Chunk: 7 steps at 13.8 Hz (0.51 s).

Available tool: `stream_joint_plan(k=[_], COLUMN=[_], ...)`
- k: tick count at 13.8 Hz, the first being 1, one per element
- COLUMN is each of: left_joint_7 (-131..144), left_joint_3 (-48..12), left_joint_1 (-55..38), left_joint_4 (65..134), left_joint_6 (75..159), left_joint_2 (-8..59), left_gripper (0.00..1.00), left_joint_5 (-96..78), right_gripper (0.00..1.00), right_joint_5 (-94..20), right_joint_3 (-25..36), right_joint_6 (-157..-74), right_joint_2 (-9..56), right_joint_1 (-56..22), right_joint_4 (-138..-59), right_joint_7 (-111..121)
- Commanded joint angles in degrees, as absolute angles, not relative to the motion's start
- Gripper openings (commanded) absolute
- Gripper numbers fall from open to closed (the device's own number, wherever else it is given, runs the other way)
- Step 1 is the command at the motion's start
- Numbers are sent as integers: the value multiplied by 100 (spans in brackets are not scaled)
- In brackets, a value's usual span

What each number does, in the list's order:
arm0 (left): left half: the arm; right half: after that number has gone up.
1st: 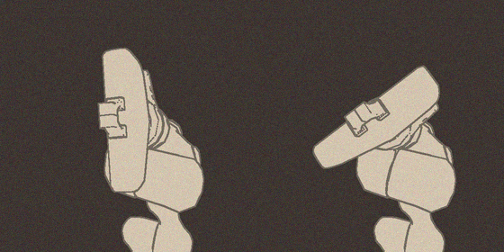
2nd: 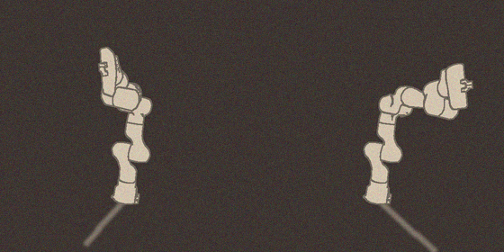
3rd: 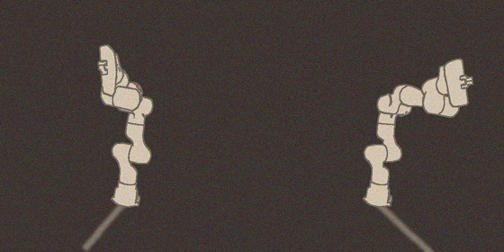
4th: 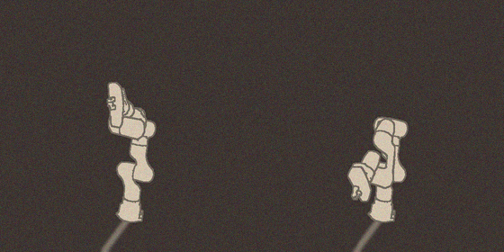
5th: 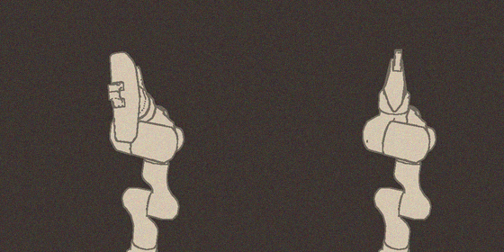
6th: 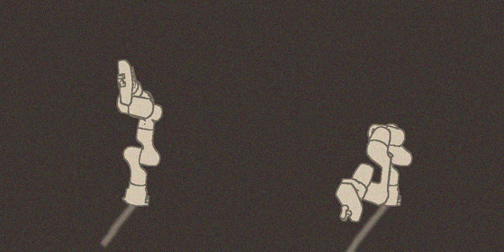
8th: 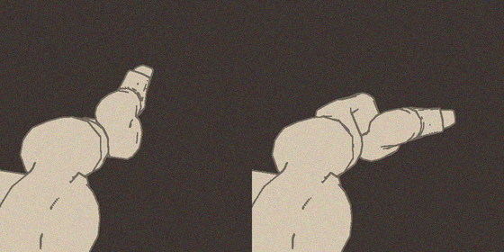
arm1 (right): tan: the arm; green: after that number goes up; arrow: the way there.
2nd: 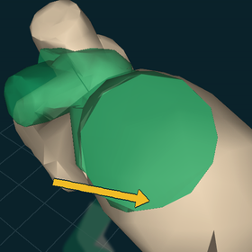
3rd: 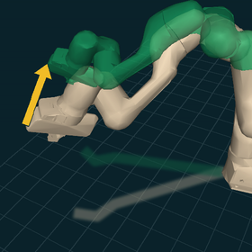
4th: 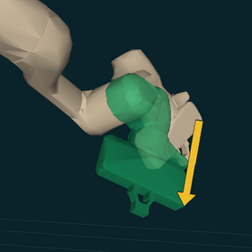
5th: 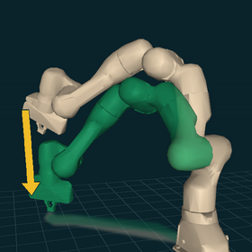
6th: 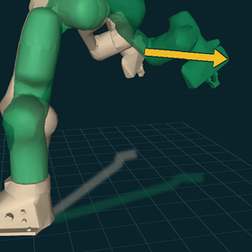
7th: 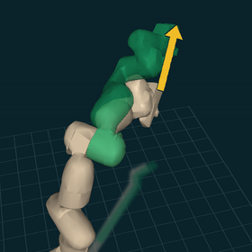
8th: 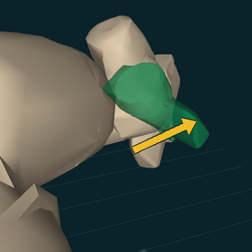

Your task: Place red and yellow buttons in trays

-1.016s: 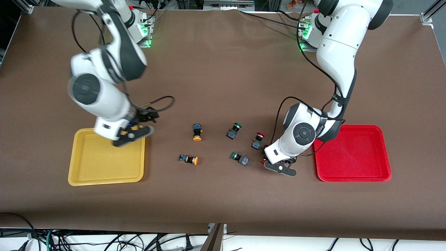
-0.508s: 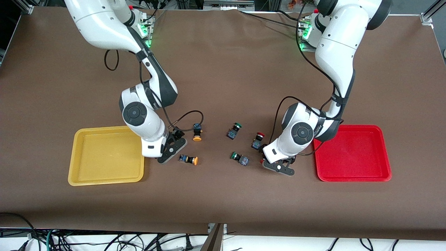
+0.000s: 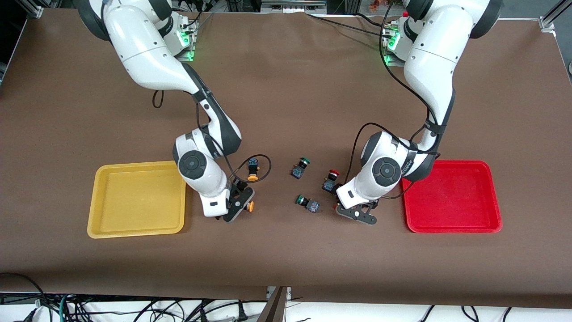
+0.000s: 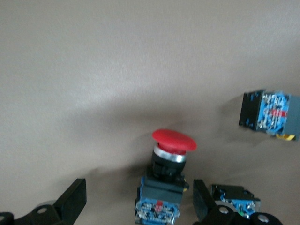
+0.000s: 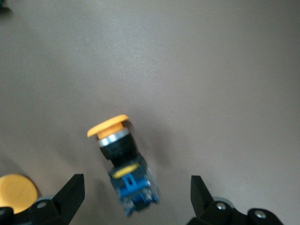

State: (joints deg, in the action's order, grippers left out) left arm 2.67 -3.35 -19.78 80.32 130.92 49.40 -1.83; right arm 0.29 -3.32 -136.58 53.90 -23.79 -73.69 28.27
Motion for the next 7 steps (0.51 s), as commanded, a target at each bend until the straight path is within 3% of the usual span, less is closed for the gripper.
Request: stream_joint_plan(k=[1,3,5,7], left_joint_7=[36,-9,0,0], left_joint_3=[-360,-360,-360,-360], left_joint_1=[-1969,-1969,-1986,-2021], left_joint_4=[7998,8059,8060,8051], left_joint_6=[12876,12876,12876,12885], left_joint_2=[4939,4948,4948,4957], left_gripper=[100,100,95,78], left_joint_5=[-281,-281,-281,-281], right_gripper=[98,81,43,10], right_joint_5=[-17,-53,-53,-70], right_joint_3=[-334,-334,-334,-334], right_joint_6=[-13728,-13702,-13676,-13667], right_joint_2=[5528,5528,5502,5511], right_joint_1=[-2364,-2373,-2355,-2312], right_joint_4=[-7145,-7154,-7154,-7172], right_joint_7=[2936,2892,2892,2900])
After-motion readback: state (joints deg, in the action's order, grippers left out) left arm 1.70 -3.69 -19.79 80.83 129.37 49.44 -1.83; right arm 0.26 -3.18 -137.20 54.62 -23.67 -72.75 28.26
